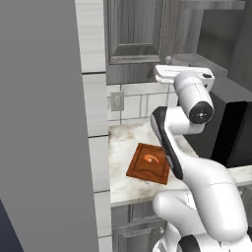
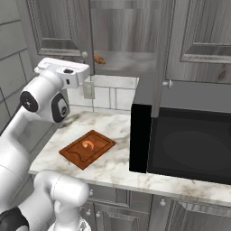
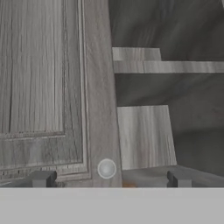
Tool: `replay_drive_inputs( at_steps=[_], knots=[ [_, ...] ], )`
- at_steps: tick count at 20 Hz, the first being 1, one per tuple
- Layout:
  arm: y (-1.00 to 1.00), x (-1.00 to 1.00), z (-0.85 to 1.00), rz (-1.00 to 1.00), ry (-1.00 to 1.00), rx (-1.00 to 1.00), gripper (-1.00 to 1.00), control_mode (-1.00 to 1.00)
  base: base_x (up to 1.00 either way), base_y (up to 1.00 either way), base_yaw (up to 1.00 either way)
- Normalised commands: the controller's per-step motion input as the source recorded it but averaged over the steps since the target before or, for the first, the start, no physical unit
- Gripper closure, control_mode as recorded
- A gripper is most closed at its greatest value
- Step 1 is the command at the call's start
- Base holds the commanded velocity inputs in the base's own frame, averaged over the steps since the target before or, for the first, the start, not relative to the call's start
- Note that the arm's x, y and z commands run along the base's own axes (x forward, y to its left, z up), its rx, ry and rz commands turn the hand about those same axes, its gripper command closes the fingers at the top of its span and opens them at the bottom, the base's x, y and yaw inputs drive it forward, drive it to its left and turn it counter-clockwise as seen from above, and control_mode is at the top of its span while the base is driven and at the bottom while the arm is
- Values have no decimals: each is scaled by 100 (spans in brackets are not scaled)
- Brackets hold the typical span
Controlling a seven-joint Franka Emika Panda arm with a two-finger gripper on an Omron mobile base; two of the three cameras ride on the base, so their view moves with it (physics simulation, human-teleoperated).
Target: Open the cabinet, retrieve the rolling pin, and place it next to the meat on the cutting board to prepare for tenderizing.
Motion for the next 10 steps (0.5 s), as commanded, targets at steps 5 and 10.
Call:
replay_drive_inputs(
  at_steps=[5, 10],
  knots=[
    [0, 7, 0, 0, -1, 0, -100, -100, 0, 0, 0],
    [-1, 9, 0, 0, -3, 0, -100, -100, 0, 0, 0]
  ],
)
